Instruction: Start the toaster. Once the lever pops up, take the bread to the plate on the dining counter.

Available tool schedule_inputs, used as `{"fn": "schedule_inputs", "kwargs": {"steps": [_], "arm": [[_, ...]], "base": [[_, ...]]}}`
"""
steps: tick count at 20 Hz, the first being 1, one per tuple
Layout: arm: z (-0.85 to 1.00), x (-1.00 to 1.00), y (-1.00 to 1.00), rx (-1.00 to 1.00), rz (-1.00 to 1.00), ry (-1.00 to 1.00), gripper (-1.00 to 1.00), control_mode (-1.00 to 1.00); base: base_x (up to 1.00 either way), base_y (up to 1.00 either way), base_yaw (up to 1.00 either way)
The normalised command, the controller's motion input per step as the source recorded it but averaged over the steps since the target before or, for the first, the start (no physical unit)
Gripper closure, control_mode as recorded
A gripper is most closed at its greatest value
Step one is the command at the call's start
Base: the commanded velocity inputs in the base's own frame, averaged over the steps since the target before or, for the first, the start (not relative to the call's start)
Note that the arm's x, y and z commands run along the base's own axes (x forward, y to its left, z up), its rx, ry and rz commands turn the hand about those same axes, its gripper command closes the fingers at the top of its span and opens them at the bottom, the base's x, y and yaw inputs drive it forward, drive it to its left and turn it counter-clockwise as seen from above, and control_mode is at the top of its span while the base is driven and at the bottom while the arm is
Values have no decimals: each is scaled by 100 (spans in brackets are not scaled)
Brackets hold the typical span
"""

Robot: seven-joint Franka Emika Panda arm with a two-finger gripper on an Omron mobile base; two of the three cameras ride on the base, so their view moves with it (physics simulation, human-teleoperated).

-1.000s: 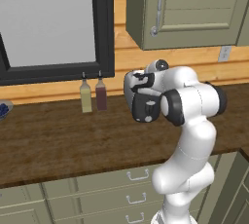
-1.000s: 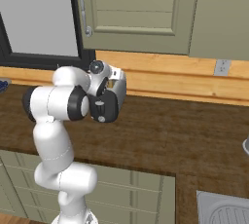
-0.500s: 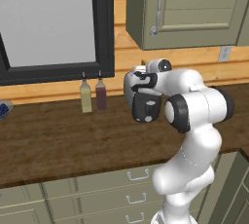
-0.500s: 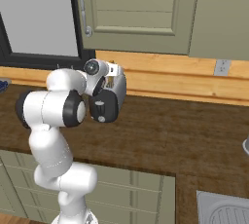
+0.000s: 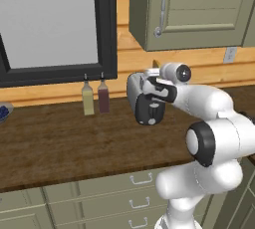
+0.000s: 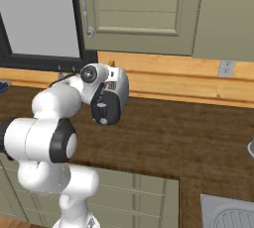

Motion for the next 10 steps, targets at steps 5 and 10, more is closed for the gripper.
{"fn": "schedule_inputs", "kwargs": {"steps": [5, 10], "arm": [[21, -99, -3, -2, 0, 24, 100, -100], [18, -88, 0, -4, 0, 16, 100, -100]], "base": [[0, 0, 0], [0, 0, 0]]}}
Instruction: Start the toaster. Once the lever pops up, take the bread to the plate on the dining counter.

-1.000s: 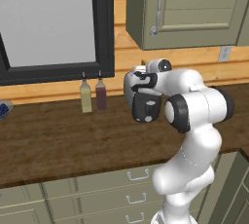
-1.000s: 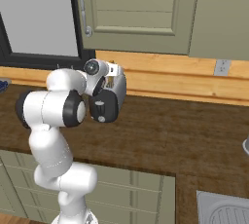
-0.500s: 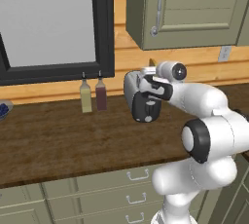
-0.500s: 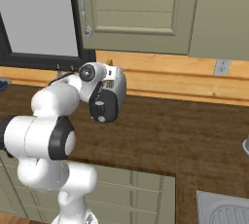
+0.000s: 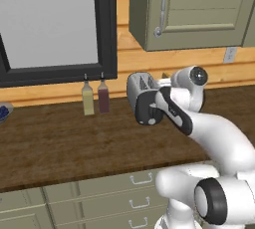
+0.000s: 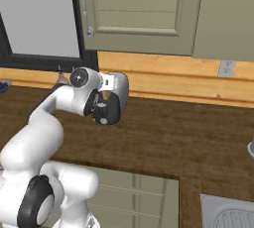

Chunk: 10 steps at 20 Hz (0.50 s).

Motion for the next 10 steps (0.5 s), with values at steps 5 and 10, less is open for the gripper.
{"fn": "schedule_inputs", "kwargs": {"steps": [5, 10], "arm": [[17, -80, 8, 0, 0, 2, 100, -100], [0, -84, 33, 0, 4, -8, 100, -100]], "base": [[0, 0, 0], [0, 0, 0]]}}
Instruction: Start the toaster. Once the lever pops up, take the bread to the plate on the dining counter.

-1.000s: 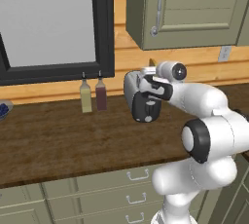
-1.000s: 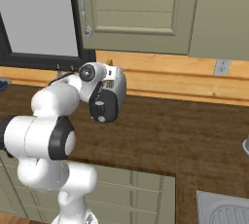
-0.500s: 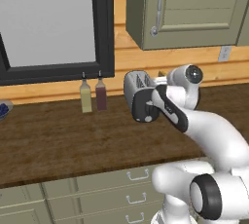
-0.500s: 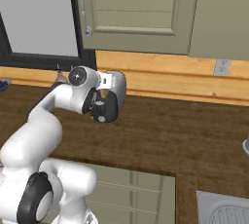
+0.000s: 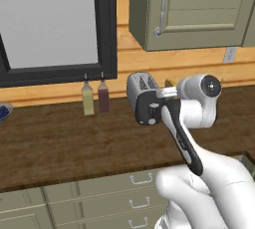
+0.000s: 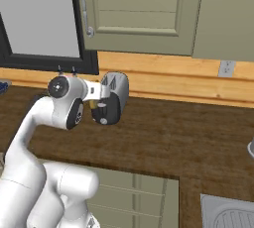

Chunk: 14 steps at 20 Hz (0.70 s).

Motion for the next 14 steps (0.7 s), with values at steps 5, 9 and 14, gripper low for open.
{"fn": "schedule_inputs", "kwargs": {"steps": [5, 9, 14], "arm": [[14, -43, 11, 0, 2, 1, 100, -100], [29, -26, -1, 0, -2, 7, 100, -100], [29, -27, -1, 1, -2, 11, 100, -100]], "base": [[0, 0, 0], [0, 0, 0], [0, 0, 0]]}}
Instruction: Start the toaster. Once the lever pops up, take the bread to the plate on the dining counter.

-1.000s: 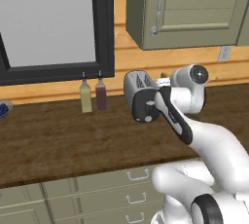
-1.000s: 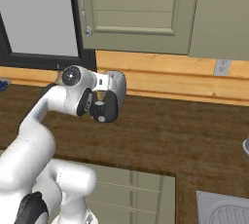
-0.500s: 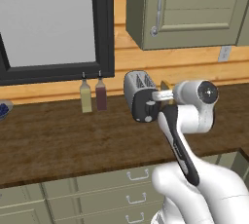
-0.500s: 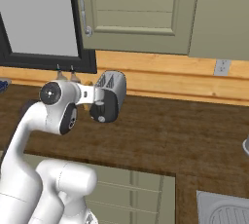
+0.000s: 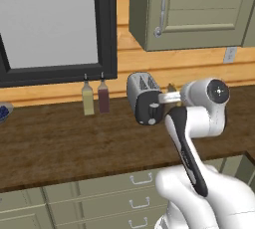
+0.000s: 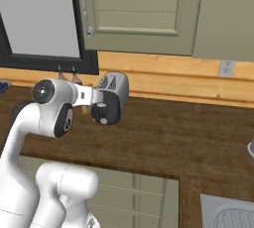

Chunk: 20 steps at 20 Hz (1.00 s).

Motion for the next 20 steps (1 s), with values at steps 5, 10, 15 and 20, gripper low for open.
{"fn": "schedule_inputs", "kwargs": {"steps": [5, 10, 15, 20], "arm": [[7, -48, -11, 4, 0, 6, 100, -100], [0, -67, -5, 1, -1, 0, 100, -100], [1, -49, 0, 0, -1, 0, 100, -100], [6, -40, 2, -1, -3, 0, 100, -100]], "base": [[0, 0, 0], [0, 0, 0], [0, 0, 0], [0, 0, 0]]}}
